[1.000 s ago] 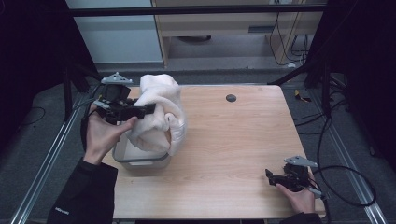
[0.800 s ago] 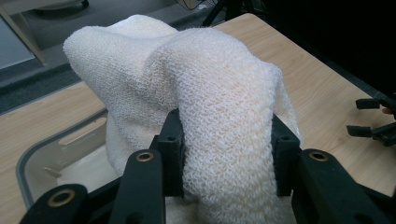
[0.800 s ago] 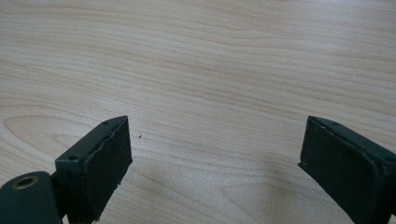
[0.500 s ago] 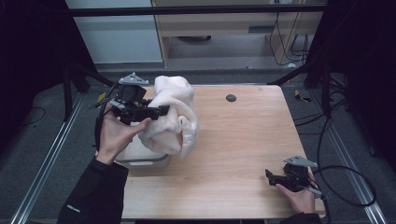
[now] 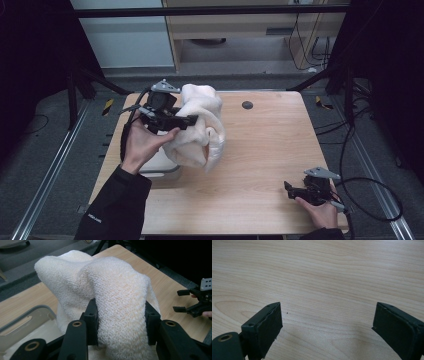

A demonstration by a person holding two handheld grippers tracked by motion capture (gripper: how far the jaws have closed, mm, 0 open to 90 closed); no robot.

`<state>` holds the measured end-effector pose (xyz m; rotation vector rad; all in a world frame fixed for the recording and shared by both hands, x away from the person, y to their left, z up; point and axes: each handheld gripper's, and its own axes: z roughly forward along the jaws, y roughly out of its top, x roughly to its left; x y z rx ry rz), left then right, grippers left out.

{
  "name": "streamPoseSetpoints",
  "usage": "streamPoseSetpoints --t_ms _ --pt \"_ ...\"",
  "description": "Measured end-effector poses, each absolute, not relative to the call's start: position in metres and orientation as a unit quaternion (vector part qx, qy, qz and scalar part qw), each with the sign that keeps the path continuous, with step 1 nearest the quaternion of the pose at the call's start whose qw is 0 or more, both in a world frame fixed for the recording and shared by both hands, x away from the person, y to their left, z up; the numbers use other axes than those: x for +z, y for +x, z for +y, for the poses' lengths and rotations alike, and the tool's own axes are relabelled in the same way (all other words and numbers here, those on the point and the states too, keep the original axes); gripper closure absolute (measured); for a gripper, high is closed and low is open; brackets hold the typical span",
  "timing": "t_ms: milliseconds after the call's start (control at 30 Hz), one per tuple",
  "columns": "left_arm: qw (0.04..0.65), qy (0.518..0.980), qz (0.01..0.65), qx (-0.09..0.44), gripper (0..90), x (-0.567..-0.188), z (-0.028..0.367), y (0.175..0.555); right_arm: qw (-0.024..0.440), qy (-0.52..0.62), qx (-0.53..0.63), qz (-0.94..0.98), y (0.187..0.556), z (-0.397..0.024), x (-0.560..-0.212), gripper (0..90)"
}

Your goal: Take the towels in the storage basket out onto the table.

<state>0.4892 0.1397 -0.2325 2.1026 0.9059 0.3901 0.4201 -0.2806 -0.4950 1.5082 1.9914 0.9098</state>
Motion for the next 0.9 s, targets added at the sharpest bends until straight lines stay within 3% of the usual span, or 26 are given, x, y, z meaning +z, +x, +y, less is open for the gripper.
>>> streamPoseSetpoints --t_ms 900 --pt "0.38 0.857 0.324 0.122 57.8 -0.265 0.077 0.505 0.24 0.546 0.328 0.733 0.419 -0.28 -0.495 7.6"
